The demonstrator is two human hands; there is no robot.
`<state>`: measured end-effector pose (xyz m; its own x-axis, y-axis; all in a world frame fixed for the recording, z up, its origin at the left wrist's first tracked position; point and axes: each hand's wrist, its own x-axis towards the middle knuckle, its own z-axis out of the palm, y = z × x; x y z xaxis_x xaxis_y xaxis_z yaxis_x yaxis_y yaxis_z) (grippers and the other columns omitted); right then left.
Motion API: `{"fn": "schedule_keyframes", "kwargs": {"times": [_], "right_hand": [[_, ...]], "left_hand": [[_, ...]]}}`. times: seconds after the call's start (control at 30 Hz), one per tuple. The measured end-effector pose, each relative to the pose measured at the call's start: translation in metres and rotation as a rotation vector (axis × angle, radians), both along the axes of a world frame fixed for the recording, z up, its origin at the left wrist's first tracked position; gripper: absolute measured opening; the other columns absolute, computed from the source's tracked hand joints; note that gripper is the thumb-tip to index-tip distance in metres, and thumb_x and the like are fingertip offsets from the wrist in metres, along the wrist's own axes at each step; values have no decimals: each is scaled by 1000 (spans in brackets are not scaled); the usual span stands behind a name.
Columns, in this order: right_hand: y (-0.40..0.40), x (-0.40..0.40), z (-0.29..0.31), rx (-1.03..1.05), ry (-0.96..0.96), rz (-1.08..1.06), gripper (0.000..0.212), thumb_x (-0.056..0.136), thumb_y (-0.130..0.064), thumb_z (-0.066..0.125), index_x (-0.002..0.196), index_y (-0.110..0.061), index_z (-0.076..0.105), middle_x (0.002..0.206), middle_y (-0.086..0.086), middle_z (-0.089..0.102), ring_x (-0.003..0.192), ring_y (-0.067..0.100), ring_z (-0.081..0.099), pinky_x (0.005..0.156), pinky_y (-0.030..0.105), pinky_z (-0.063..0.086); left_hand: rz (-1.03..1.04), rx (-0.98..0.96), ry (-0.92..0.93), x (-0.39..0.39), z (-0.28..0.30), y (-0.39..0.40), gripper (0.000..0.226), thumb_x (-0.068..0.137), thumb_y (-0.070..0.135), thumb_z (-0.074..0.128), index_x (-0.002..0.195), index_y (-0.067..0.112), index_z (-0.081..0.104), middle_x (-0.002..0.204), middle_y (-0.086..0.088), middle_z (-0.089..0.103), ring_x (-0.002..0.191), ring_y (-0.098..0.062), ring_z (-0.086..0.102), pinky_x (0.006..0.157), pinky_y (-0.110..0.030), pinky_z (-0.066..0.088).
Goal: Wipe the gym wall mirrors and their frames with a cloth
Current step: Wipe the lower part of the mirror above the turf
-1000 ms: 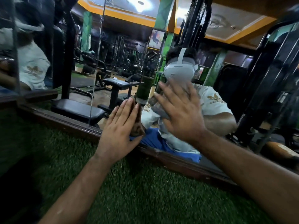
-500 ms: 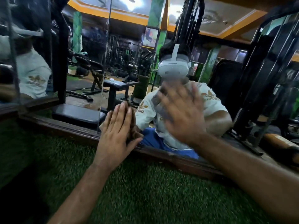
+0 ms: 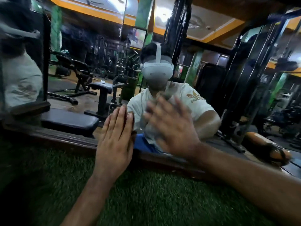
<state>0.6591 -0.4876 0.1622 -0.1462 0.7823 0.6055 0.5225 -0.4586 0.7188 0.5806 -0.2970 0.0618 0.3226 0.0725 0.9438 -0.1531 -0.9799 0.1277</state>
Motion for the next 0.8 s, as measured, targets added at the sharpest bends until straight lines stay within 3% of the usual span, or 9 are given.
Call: {"fn": "schedule_keyframes", "kwargs": {"times": [0.07,0.13,0.23,0.33,0.47,0.63,0.7,0.8], "right_hand": [[1,-2,-28,-237,-22,-24,64,91,-30,64,151,-14,52,164,8,41,154,30,33,127,59,15],[2,-3,-32,-334,-2,-10,54,98,-25,56,152,-16,52,163,6,42,154,27,33,128,55,17],[7,-5,0,-219,94,-1,49,103,-20,47,151,-14,54,163,9,41,155,30,31,127,59,18],[22,-10,26,-11,104,-64,55,94,-15,55,149,-11,56,161,12,42,155,33,28,125,64,15],[46,-21,-1,-165,97,-102,49,107,-20,38,153,-12,50,163,9,41,154,27,33,127,58,14],[39,-19,-6,-179,123,-43,49,106,-21,36,151,-8,52,162,11,42,153,30,36,126,60,19],[40,-17,-9,-192,105,-30,51,104,-22,40,151,-6,52,162,13,41,153,33,34,126,62,16],[48,-14,-1,-117,88,-6,60,92,-26,61,149,-6,54,162,15,41,154,35,32,126,64,14]], "left_hand": [[-21,-45,-35,1,0,6,63,99,13,51,156,-1,29,166,-18,20,156,-30,15,126,-48,16],[-47,-36,-50,5,5,16,60,101,15,50,155,-3,31,165,-19,22,155,-32,18,124,-52,21],[-84,-7,-51,9,11,29,57,101,14,52,152,-6,35,163,-22,25,154,-34,21,123,-55,25],[-128,-43,-77,8,11,33,59,97,9,54,151,-7,35,162,-22,24,154,-34,19,123,-55,22],[-143,-36,30,6,9,38,66,94,10,44,154,-7,24,165,-21,13,156,-35,12,124,-57,18],[-123,-29,61,4,11,37,66,90,9,40,152,-10,27,163,-24,15,155,-38,13,125,-54,13],[-92,-5,35,8,8,40,67,91,9,43,153,-9,27,164,-23,16,155,-37,14,126,-52,12],[-54,-21,-21,9,6,38,67,93,12,45,155,-6,26,165,-19,16,156,-30,11,127,-48,12]]}}
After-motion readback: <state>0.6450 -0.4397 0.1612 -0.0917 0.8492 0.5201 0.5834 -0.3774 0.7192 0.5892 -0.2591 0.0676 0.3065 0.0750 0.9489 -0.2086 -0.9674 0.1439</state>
